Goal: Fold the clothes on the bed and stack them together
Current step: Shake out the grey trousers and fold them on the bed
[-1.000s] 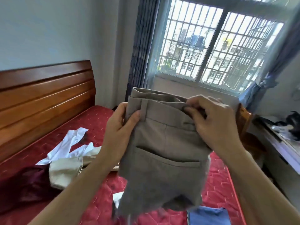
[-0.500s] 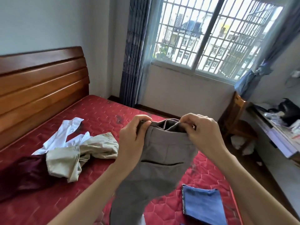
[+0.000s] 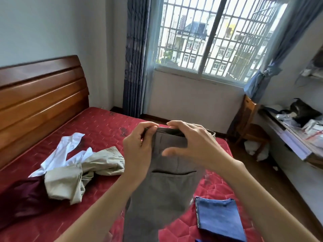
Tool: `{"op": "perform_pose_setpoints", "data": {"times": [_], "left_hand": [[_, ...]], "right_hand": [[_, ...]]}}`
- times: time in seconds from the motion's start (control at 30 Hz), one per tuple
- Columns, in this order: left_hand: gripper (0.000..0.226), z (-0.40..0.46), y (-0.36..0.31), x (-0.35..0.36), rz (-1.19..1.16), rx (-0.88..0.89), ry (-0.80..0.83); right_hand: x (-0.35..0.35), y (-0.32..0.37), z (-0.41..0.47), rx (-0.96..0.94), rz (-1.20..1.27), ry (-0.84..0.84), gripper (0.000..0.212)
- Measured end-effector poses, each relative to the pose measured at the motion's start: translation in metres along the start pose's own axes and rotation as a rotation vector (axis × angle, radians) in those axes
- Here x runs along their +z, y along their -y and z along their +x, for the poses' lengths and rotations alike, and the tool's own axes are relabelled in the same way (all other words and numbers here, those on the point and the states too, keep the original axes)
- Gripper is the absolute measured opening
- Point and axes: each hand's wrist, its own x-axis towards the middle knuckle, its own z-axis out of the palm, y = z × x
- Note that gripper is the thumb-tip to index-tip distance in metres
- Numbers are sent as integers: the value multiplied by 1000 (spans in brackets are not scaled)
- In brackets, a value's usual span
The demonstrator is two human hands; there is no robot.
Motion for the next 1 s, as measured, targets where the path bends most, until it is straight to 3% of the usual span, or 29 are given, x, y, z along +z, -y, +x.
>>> {"op": "perform_pose_setpoints", "data": {"times": [0.1, 0.2, 0.33, 0.5, 0.63, 0.77, 0.9, 1.0], "left_hand": [[13, 5, -8, 1, 0, 65, 16], [13, 16, -8, -7, -39, 123, 46], [35, 25, 11, -25, -125, 138, 160], [33, 7, 65, -37, 49, -36, 281], [40, 13, 89, -26, -45, -118, 270], [11, 20, 116, -7, 27, -141, 292], [31, 8, 136, 0, 116, -127, 330], [26, -9, 140, -8, 181, -166, 376]], "right_hand": [[9, 4, 13, -78, -91, -48, 44], [12, 4, 20, -74, 7, -83, 44], [-2, -3, 37, -1, 111, -178, 43], [-48, -15, 77, 19, 158, -274, 39], [-76, -19, 109, 8, 137, -304, 34], [-100, -20, 126, 12, 50, -364, 36], [-132, -17, 126, 8, -38, -436, 37], [-150, -11, 114, -23, -81, -488, 37]]}}
